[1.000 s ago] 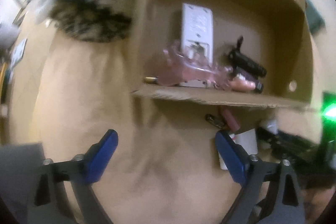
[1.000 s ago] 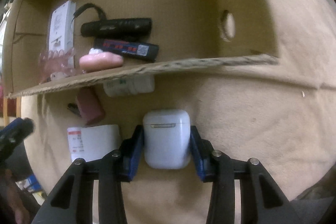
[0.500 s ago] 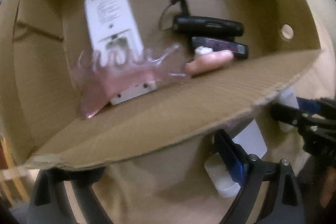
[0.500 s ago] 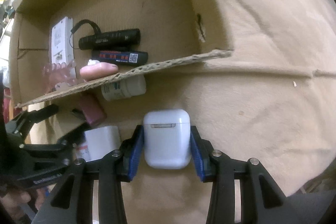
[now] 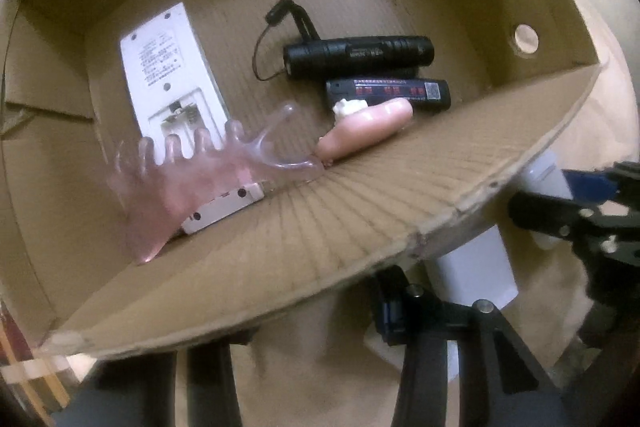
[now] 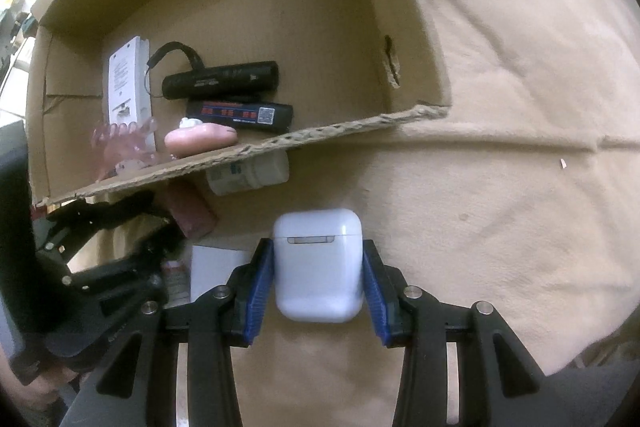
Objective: Organize rigid objects
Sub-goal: 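Grasp the AA battery with the left gripper, then carry the AA battery and earbuds case over the box with both grippers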
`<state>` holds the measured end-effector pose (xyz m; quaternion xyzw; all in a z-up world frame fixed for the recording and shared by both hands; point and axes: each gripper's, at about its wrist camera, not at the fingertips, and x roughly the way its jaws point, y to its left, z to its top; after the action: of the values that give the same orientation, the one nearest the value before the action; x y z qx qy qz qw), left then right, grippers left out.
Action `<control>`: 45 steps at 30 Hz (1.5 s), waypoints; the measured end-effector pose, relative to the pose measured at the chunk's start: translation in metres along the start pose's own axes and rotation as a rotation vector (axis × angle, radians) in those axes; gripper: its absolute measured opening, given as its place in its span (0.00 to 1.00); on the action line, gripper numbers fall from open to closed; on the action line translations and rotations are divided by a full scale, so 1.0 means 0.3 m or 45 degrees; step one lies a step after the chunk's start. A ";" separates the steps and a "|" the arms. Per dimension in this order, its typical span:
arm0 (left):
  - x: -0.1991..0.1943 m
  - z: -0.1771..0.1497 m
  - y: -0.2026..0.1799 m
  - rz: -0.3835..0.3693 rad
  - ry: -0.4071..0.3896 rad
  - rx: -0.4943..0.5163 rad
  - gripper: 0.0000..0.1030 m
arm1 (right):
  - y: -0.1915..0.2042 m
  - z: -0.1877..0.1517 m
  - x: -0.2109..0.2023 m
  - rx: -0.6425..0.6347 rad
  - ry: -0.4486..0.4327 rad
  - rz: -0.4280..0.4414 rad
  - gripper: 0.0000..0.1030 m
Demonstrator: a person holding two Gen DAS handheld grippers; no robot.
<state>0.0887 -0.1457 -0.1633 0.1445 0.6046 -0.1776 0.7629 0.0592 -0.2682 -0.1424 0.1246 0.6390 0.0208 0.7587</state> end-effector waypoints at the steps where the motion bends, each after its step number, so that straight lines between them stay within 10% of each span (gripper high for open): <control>1: 0.001 0.000 0.004 -0.007 0.001 -0.010 0.38 | 0.001 0.001 -0.003 -0.002 -0.002 0.002 0.43; 34: -0.388 -0.346 0.266 0.158 -0.165 -0.383 0.38 | 0.116 -0.118 -0.229 -0.065 -0.264 0.112 0.43; 45: -0.506 -0.212 0.255 0.099 -0.341 -0.525 0.38 | 0.156 -0.089 -0.365 -0.121 -0.505 0.244 0.43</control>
<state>0.0362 -0.0350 -0.0294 -0.0158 0.5154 -0.0385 0.8559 0.0191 -0.2395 -0.0308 0.1506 0.4607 0.0981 0.8692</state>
